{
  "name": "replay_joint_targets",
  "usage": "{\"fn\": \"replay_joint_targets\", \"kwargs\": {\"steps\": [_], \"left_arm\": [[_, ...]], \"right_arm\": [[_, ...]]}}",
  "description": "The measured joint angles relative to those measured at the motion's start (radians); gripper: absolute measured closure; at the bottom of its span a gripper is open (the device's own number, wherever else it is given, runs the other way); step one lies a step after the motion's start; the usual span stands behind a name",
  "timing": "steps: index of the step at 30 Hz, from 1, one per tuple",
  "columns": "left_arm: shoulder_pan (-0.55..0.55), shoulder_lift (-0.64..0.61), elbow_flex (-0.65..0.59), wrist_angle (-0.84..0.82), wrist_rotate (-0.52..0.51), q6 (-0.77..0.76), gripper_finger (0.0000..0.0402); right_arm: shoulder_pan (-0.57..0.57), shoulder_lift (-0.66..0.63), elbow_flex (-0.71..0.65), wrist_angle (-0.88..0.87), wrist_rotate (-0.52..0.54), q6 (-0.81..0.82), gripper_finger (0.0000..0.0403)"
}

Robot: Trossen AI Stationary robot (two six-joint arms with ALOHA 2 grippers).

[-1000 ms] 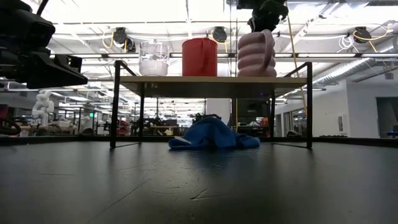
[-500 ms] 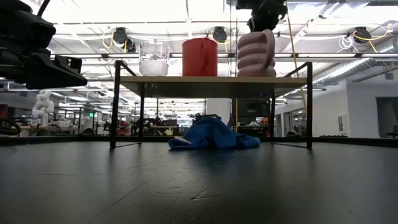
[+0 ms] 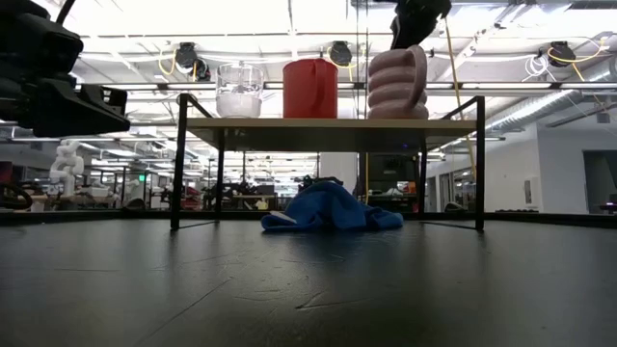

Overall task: Stack small to large cups/mugs on shelf
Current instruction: Return to Home Position

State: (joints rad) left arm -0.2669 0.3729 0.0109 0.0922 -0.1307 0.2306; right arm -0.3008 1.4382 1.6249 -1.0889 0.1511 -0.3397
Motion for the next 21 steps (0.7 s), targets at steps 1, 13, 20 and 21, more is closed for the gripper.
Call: {"fn": "replay_joint_targets", "kwargs": {"steps": [1,13,20,21], "left_arm": [[0.0,0.0,0.0,0.0,0.0,0.0,0.0371],[0.0,0.0,0.0,0.001,0.0,0.0,0.0371],[0.0,0.0,0.0,0.002,0.0,0.0,0.0371],[0.0,0.0,0.0,0.002,0.0,0.0,0.0371]], "right_arm": [[0.0,-0.011,0.0,0.0,0.0,0.003,0.0332],[0.029,-0.179,0.0,0.0,-0.079,0.036,0.0339],[0.088,-0.231,0.0,-0.02,-0.156,0.022,0.0397],[0.098,-0.231,0.0,-0.03,-0.159,0.027,0.0397]]}}
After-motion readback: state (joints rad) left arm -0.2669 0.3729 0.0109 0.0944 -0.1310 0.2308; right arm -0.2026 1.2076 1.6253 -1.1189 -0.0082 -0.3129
